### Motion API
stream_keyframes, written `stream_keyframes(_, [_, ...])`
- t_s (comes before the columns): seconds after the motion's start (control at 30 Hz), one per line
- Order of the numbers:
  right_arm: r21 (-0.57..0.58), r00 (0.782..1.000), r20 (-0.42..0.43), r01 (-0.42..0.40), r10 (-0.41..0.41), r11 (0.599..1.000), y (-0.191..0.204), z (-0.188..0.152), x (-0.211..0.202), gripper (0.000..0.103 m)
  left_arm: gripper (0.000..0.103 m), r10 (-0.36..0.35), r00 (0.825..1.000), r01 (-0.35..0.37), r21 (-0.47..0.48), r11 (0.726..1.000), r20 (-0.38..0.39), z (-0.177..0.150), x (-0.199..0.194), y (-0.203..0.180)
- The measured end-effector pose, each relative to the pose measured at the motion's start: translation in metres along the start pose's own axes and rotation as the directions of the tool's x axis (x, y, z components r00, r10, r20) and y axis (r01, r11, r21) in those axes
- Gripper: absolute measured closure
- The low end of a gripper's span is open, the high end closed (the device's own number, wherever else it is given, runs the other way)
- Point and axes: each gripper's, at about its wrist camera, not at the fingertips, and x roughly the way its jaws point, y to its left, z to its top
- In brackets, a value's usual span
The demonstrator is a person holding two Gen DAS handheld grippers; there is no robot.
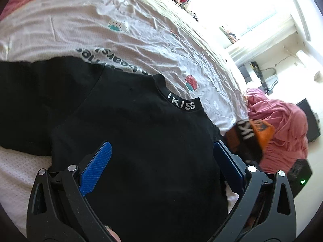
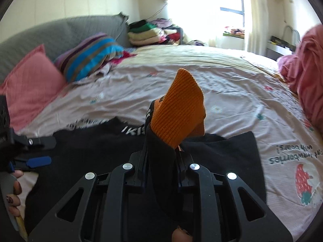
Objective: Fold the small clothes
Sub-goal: 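Fold the sleeve across the sweatshirt body with the right tool while the left tool grasps the other cuff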
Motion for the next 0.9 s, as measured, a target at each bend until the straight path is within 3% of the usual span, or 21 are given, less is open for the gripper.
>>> stream_keyframes(0.17, [-0.038, 0.994, -0.078, -0.079, 0.076, 0.996, 0.031, -0.014, 0.023, 0.075, 0.009, -0.030, 0.999, 0.029, -0.044, 0.999, -0.017, -0.001, 0.005, 0.015])
stream_keyframes(0.23, [-0.060, 0.989, -0.102, -0.118, 0.111, 0.991, 0.041, -0.021, 0.027, 0.062, 0.009, -0.051, 0.998, 0.049, -0.065, 0.997, -0.033, -0.002, 0.009, 0.019])
stream_keyframes(0.37, [-0.092, 0.973, -0.142, -0.194, 0.180, 0.977, 0.058, -0.035, 0.023, 0.047, 0.009, -0.083, 0.995, 0.078, -0.080, 0.994, -0.060, -0.006, 0.016, 0.023])
stream_keyframes(0.4, [-0.090, 0.968, -0.154, -0.215, 0.200, 0.972, 0.060, -0.037, 0.021, 0.039, 0.009, -0.089, 0.993, 0.083, -0.084, 0.993, -0.071, -0.008, 0.018, 0.024])
stream_keyframes(0.6, [-0.060, 0.957, -0.149, -0.258, 0.247, 0.964, 0.047, -0.050, -0.010, 0.036, 0.014, -0.126, 0.984, 0.118, -0.075, 0.990, -0.126, -0.017, 0.033, 0.021])
stream_keyframes(0.63, [-0.036, 0.957, -0.146, -0.258, 0.251, 0.965, 0.040, -0.050, -0.014, 0.036, 0.018, -0.121, 0.983, 0.113, -0.066, 0.991, -0.137, -0.018, 0.037, 0.019])
stream_keyframes(0.77, [0.062, 0.961, -0.129, -0.240, 0.246, 0.969, 0.012, -0.049, -0.025, 0.036, 0.051, -0.096, 0.981, 0.091, -0.037, 0.995, -0.171, -0.028, 0.051, 0.012])
stream_keyframes(0.8, [0.085, 0.963, -0.121, -0.231, 0.240, 0.969, 0.004, -0.049, -0.028, 0.036, 0.055, -0.080, 0.981, 0.079, -0.016, 0.997, -0.175, -0.030, 0.055, 0.009])
stream_keyframes(0.87, [0.109, 0.968, -0.110, -0.213, 0.225, 0.971, -0.006, -0.049, -0.031, 0.036, 0.084, -0.066, 0.983, 0.072, 0.028, 0.997, -0.171, -0.031, 0.058, 0.004])
stream_keyframes(0.9, [0.119, 0.971, -0.104, -0.204, 0.216, 0.972, -0.010, -0.049, -0.033, 0.036, 0.085, -0.066, 0.984, 0.076, 0.052, 0.996, -0.166, -0.030, 0.058, 0.000])
